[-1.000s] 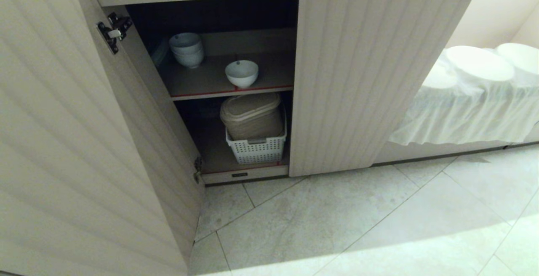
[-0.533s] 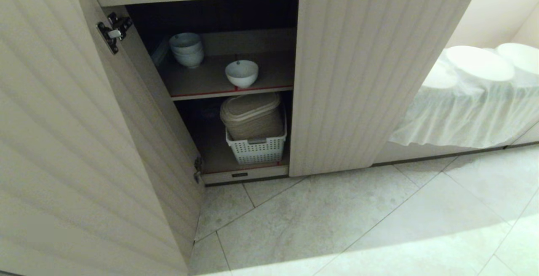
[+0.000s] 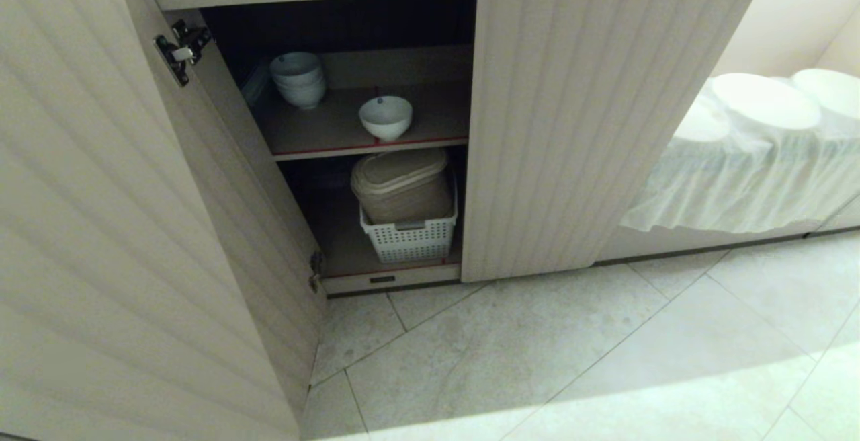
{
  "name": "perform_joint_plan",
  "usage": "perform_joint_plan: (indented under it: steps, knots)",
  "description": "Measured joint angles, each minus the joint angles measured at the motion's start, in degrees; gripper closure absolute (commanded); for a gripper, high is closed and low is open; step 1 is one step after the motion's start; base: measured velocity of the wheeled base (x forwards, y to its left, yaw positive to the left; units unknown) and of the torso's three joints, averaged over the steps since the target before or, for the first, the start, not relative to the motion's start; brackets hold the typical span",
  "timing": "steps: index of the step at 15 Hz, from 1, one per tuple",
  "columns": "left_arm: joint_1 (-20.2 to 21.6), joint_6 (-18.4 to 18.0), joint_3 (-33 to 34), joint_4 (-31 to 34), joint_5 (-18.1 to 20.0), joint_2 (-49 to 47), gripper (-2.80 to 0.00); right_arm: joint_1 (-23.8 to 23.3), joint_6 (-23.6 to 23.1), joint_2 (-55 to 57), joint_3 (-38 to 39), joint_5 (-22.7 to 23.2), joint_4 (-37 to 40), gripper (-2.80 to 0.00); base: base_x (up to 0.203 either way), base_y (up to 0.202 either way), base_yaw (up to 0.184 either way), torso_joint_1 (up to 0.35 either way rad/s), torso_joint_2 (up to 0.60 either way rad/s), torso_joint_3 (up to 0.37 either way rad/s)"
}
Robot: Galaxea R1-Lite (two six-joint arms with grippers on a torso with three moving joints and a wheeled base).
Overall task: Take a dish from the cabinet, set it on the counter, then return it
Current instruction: Close the cabinet door
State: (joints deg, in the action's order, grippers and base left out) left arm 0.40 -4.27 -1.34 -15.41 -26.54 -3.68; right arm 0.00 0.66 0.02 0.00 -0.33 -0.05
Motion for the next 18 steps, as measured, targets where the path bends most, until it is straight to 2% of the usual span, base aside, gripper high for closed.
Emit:
perform_joint_plan:
  steps: [2, 4, 5, 18]
  knots:
    - [0.0, 0.1, 0.1, -0.3, 0.3, -0.9, 0.00, 0.0, 0.0, 0.0, 0.0, 0.0, 0.0, 0.00, 0.000, 0.000, 0.000, 0.000, 0.00, 0.000]
    - [0.0, 0.9, 0.8, 0.3, 5.3, -1.4, 0.00, 0.0, 0.0, 0.0, 0.0, 0.0, 0.0, 0.00, 0.000, 0.000, 0.000, 0.000, 0.00, 0.000]
    - [0.0, 1.7, 1.0, 0.5, 6.4, -1.6, 0.00, 0.0, 0.0, 0.0, 0.0, 0.0, 0.0, 0.00, 0.000, 0.000, 0.000, 0.000, 0.00, 0.000]
    - [0.0, 1.6, 0.4, 0.4, 6.4, -3.0, 0.00, 0.0, 0.0, 0.0, 0.0, 0.0, 0.0, 0.00, 0.000, 0.000, 0.000, 0.000, 0.00, 0.000]
